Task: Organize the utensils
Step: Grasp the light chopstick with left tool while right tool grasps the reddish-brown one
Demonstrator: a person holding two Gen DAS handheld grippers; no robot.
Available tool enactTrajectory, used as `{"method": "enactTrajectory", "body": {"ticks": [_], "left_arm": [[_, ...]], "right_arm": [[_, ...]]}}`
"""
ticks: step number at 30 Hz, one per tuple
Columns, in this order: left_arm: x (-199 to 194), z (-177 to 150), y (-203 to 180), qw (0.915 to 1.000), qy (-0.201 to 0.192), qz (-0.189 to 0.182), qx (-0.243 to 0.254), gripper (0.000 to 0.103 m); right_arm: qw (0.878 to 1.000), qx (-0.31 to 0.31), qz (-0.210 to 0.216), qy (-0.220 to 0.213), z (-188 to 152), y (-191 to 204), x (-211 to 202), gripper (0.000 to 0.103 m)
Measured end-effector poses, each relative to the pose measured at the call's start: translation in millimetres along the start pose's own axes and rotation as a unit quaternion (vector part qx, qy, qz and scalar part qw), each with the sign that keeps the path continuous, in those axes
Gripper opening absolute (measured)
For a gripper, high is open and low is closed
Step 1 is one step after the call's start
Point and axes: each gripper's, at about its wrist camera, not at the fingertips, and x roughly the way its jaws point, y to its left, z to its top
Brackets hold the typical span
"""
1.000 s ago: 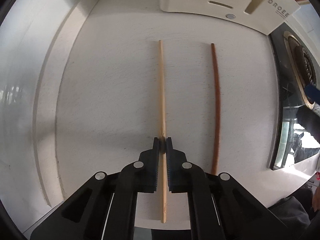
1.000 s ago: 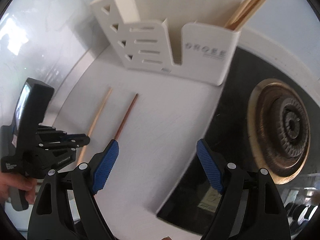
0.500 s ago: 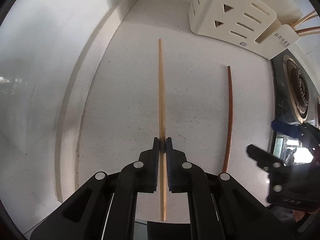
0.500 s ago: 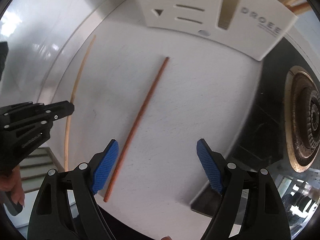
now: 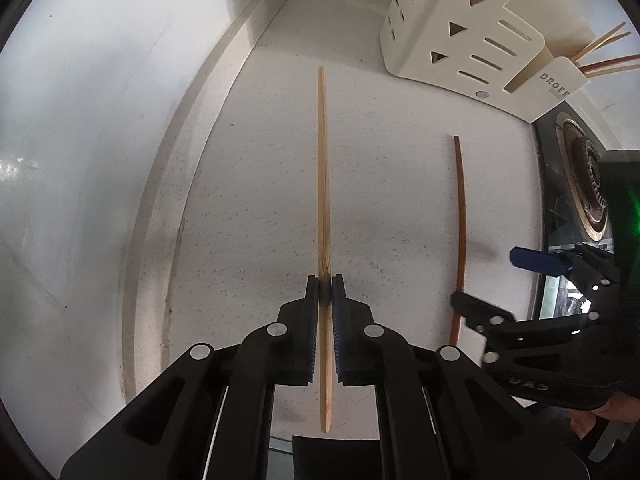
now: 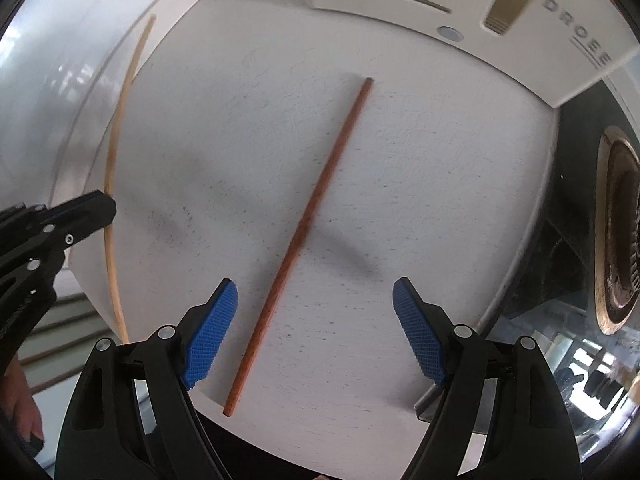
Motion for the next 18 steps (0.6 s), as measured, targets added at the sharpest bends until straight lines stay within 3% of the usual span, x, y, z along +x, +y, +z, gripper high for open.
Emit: {"method": "enactTrajectory", "body": {"ticks": [6,8,10,11,15,18], "left_arm": [[-3.2,2.0,5.5,0.9999,-0.002,-0.009,0.006,0.006],[-3.6,2.4,6.9,0.9999,-0.001,-0.011,0.008,0.006],[-1.6,1.7,7.9,0.9999,0.001,-0.012,0.010,0.006],[-1.1,1.7,8.1,0.9999,0.002,-0.012,0.011,0.006],[4.0,2.0,6.2,0.9998,0.005,-0.012,0.013,0.006],[4.4,2.8,1.5,0.9998,0.005,-0.010,0.016,0.006]], "right_arm": [[1.000,-0.006,-0.022,0.013,2.5,10.7,7.2,0.065],[0.999,-0.011,-0.037,0.013,2.5,11.9,7.0,0.058],[0.999,-0.012,-0.045,0.010,3.5,17.4,6.4,0.031],[0.999,-0.015,-0.048,0.010,4.2,17.1,5.3,0.026],[0.999,-0.009,-0.046,0.019,6.9,10.9,5.5,0.013],[0.999,0.000,-0.027,0.019,7.5,2.7,5.4,0.011]]}}
